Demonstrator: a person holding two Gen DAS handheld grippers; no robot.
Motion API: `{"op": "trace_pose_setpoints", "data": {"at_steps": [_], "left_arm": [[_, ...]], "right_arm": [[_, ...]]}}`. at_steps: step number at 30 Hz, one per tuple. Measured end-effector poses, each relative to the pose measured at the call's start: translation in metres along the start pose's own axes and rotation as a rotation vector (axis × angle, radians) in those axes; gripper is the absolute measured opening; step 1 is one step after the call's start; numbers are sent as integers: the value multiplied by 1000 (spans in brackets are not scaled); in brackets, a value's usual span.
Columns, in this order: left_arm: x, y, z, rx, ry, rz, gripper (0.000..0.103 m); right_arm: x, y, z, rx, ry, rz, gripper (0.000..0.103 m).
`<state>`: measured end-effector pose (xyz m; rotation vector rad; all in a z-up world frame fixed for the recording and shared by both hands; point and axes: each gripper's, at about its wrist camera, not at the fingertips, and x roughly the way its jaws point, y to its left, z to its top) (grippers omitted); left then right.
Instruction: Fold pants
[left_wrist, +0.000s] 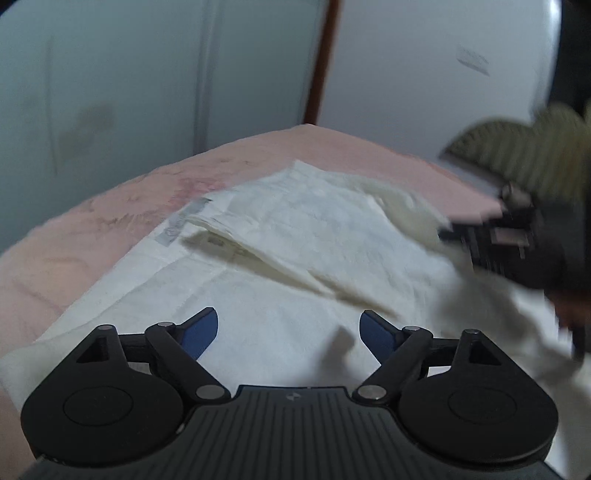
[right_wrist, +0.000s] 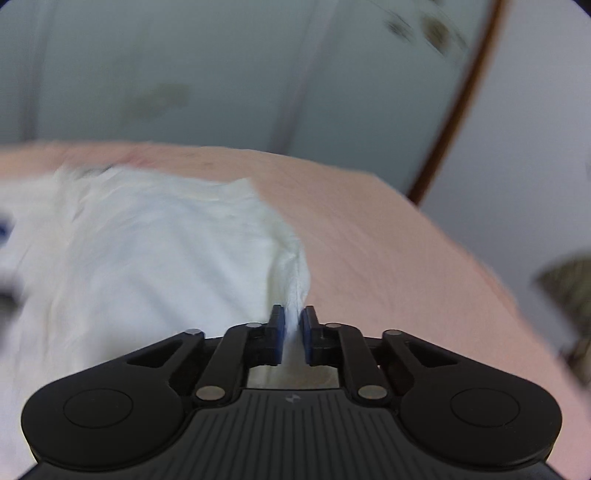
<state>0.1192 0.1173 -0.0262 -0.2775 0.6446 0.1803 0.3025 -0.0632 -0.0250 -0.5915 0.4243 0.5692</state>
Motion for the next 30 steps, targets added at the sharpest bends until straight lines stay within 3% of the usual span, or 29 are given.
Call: {"op": "trace_pose_setpoints", "data": {"at_steps": [4, 6, 9, 13, 15, 18, 20, 22, 23, 24, 25, 27, 30], "left_arm": [[20, 14, 49, -161, 94, -103, 85], [36, 9, 76, -188, 155, -188, 84], [61, -12, 112, -183, 203, -243, 83], [105, -37, 145, -144, 206, -159, 81], [127, -46, 155, -122, 202, -81, 80], [156, -50, 161, -154, 229, -10, 73], [170, -46, 160, -212, 260, -1, 71], [178, -42, 159, -267, 273, -2, 60], [179, -40, 158, -277, 274, 0, 44], [179, -39, 156, -279, 282, -12, 20], [178, -37, 154, -283, 289, -45, 12], [160, -31, 150, -291, 254, -75, 4], [121, -21, 139, -276, 202, -134, 2]], "right_arm": [[-9, 29, -5, -152, 9, -5, 8], [-7, 37, -9, -185, 15, -6, 8], [-7, 42, -13, -192, 12, 1, 8], [-6, 46, -22, -195, -1, 3, 8], [-5, 49, -26, -184, -11, 4, 8], [-7, 45, -31, -147, -30, 11, 8], [-7, 44, -32, -138, -41, 11, 8], [-9, 46, -34, -135, -49, 7, 8], [-10, 46, -34, -134, -52, 4, 8], [-10, 46, -35, -134, -53, 1, 8], [-10, 46, -35, -134, -54, -2, 8], [-13, 47, -36, -134, -60, -16, 8], [-23, 51, -38, -125, -64, -65, 10]]}}
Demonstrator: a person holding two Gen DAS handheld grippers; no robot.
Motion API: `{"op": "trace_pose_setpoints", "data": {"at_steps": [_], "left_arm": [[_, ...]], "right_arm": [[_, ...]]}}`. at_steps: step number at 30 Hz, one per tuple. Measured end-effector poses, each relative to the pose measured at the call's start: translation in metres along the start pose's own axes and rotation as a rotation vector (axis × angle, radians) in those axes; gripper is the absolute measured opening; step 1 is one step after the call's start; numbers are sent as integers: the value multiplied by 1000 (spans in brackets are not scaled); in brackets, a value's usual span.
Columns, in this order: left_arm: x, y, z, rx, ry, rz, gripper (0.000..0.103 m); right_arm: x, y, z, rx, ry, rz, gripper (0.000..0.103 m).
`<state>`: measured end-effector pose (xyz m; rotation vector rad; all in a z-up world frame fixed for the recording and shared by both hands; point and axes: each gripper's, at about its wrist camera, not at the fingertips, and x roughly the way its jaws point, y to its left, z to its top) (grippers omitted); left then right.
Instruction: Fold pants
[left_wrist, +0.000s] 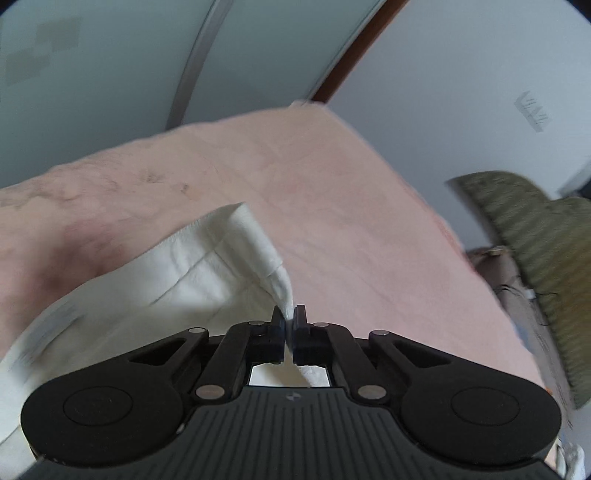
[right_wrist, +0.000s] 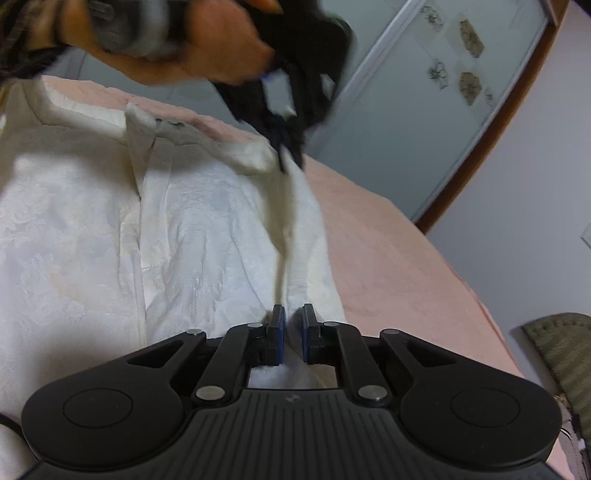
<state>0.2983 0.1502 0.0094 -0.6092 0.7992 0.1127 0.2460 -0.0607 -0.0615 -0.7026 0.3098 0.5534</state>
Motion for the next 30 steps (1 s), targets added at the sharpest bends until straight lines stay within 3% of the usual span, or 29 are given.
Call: {"op": "trace_pose_setpoints", "data": {"at_steps": [3, 5, 6, 10, 13, 15, 16, 17, 20, 27, 30], "left_arm": [[-44, 16, -21, 17, -24, -74, 2], [-72, 29, -38, 22, -53, -114, 2], [-86, 36, -46, 26, -72, -124, 2], [-134, 62, -79, 36, -123, -159, 3], [-157, 79, -96, 35, -143, -147, 3], [-164, 87, -103, 37, -141, -132, 3], [-165, 91, -107, 48, -131, -129, 3], [-165, 94, -110, 58, -124, -122, 3], [-169, 98, -117, 108, -113, -85, 3], [-207, 104, -139, 347, -189, -26, 4], [-187, 104, -152, 413, -111, 36, 4]], "right_arm": [[-18, 6, 0, -13, 5, -97, 27], [-34, 12, -1, -38, 0, -167, 53], [-42, 14, -3, -50, -7, -194, 59], [-69, 12, -13, -73, 20, -268, 60], [-83, 3, -26, -45, 85, -292, 58], [-99, -1, -31, 13, 93, -277, 42], [-106, -2, -32, 39, 94, -267, 26], [-115, 1, -32, 54, 93, -260, 18], [-134, 16, -32, 32, 106, -231, 9], [-189, 46, -24, 93, 97, -82, 8], [-194, 67, -35, 55, 135, -70, 7]]}}
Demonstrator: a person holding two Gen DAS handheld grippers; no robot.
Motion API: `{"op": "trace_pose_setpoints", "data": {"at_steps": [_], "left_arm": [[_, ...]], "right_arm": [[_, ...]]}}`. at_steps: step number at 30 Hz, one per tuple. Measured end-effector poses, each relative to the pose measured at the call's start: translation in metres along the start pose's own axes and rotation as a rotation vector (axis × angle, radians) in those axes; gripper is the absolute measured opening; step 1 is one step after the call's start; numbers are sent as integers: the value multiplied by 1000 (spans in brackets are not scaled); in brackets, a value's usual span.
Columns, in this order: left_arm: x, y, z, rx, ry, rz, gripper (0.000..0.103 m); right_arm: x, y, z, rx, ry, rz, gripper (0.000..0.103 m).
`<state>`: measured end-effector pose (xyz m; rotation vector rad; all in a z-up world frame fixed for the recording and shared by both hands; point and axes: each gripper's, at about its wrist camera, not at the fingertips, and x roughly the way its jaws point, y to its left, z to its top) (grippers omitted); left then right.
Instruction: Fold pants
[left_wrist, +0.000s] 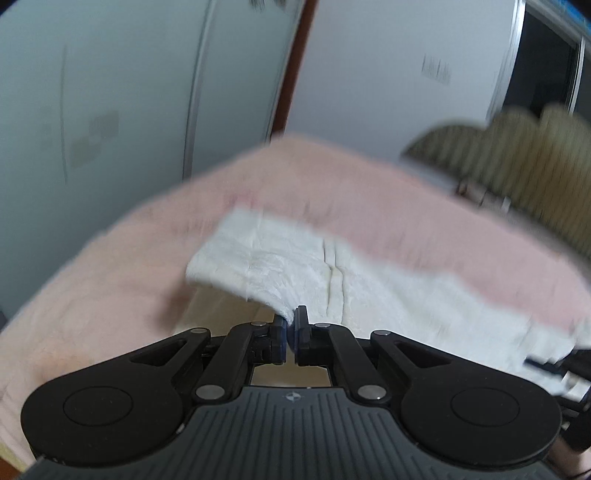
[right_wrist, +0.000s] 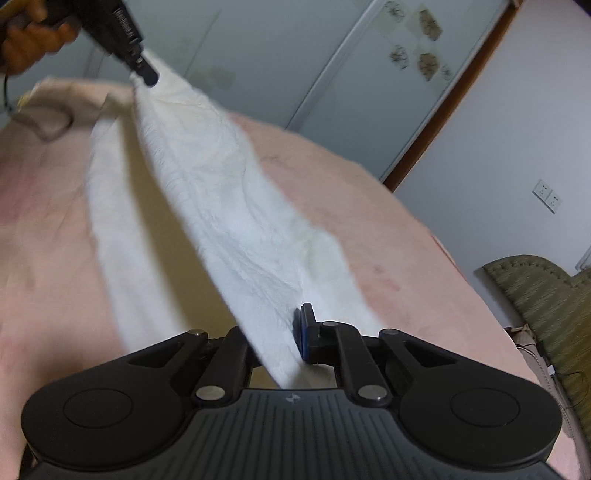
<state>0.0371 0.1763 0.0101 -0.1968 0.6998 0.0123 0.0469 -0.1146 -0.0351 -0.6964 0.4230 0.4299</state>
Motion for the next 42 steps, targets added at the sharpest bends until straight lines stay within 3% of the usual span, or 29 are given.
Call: {"op": "trace_pose_setpoints", "data": {"at_steps": [2, 6, 11, 16, 20, 21, 24, 26, 28, 31, 36, 39, 40, 42], "left_arm": [[13, -3, -12, 17, 61, 46, 3], [3, -5, -24, 70, 25, 61, 5], [17, 9, -21, -12, 77, 43, 7], [13, -10, -30, 65, 27, 112, 7], [10, -24, -35, 149, 9, 197, 21], [4, -28, -35, 170, 2, 213, 29], [-24, -40, -33, 224, -79, 241, 34], [-41, -52, -31, 265, -154, 236, 39], [-52, -66, -26, 305, -203, 189, 45], [-48, -95, -22, 360, -217, 47, 51], [-12, -163, -35, 489, -167, -166, 54], [5, -202, -55, 597, -149, -248, 54], [11, -212, -62, 627, -140, -273, 54], [22, -229, -73, 679, -122, -325, 55]], "right_arm": [[8, 7, -6, -7, 31, -1, 7], [0, 18, -5, -3, 38, -32, 7], [-3, 17, -14, 83, 50, 9, 7], [-15, 25, -14, 130, 34, 16, 7], [-15, 33, -25, 161, 12, -4, 8], [-16, 34, -26, 163, 8, -7, 9], [-24, 32, -26, 166, 32, -59, 29], [-39, 27, -31, 166, 48, -107, 67], [-62, 14, -39, 197, 43, -82, 72], [-100, -18, -63, 341, 32, -19, 72], [-145, -83, -133, 755, 88, -216, 72], [-157, -109, -194, 1064, 180, -231, 73], [-159, -111, -210, 1117, 227, -257, 72], [-174, -109, -219, 1125, 206, -339, 72]]}}
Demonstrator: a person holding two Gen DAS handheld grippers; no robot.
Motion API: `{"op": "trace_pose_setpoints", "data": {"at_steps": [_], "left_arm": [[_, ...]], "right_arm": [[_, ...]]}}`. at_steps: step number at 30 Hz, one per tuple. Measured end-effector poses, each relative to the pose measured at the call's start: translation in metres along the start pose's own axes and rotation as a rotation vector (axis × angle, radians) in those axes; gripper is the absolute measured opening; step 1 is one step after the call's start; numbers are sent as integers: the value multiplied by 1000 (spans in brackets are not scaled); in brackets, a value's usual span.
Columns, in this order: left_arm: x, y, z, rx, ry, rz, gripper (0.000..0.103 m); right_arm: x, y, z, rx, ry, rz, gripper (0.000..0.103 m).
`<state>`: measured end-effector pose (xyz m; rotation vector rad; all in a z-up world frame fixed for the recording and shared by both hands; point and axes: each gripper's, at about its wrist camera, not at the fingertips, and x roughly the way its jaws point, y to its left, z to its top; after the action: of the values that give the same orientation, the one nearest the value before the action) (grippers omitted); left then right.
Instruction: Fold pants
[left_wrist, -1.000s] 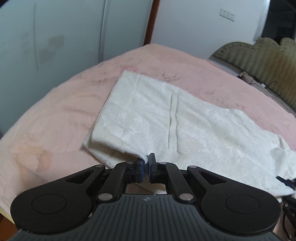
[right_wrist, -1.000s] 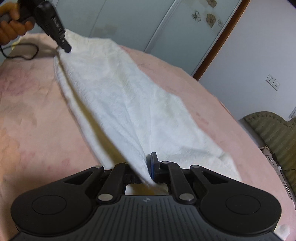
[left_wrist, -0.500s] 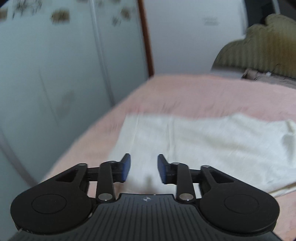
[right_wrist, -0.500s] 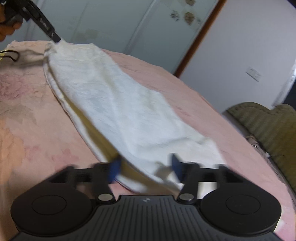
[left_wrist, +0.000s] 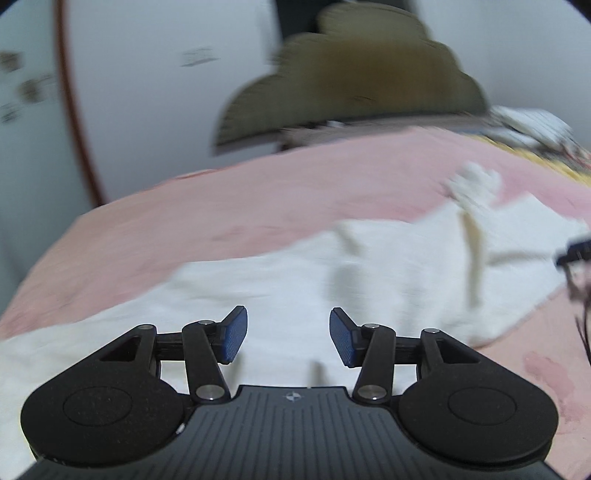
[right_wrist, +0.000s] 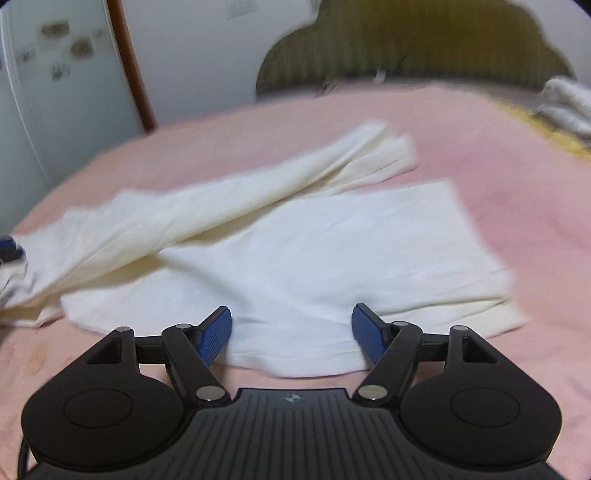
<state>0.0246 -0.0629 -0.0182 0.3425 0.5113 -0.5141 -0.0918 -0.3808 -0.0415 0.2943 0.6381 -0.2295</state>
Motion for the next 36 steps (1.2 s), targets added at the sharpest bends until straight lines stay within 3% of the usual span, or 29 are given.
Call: {"op": "trace_pose_setpoints", "data": {"at_steps": [4, 6, 9, 13, 16, 17, 20, 23, 26, 28, 30, 33, 36], "left_arm": [[24, -17, -6, 16, 12, -61, 56], [31, -17, -12, -13, 35, -82, 56], [36, -18, -18, -44, 42, -82, 62], [40, -15, -23, -81, 33, -68, 72], [41, -12, -24, -93, 35, -79, 74], [41, -12, -24, -95, 36, -80, 75], [44, -11, -22, -101, 38, -83, 77], [46, -11, -22, -99, 40, -83, 78], [46, -12, -21, -98, 41, -80, 79], [46, -12, -21, -97, 42, -80, 80], [47, -12, -21, -97, 43, -79, 81], [47, -13, -21, -98, 44, -77, 82], [48, -12, -21, -98, 44, -76, 82]], "right_arm": [[-8, 6, 22, 1, -106, -145, 73], [1, 7, 48, 1, -151, -132, 73], [31, 30, 82, -83, -166, -115, 88], [95, 59, 110, -212, -94, -232, 92], [140, 73, 107, -313, 8, -340, 92], [142, 72, 104, -338, 2, -371, 93], [116, 48, 98, -243, -58, -454, 102], [84, 17, 83, -168, -80, -506, 103], [62, -10, 68, -133, -75, -660, 103], [42, -26, 62, -49, -115, -703, 103], [18, -42, 58, 87, -185, -597, 103], [-10, -76, 50, 415, -284, -271, 103], [-8, -107, 30, 768, -284, 50, 103]]}}
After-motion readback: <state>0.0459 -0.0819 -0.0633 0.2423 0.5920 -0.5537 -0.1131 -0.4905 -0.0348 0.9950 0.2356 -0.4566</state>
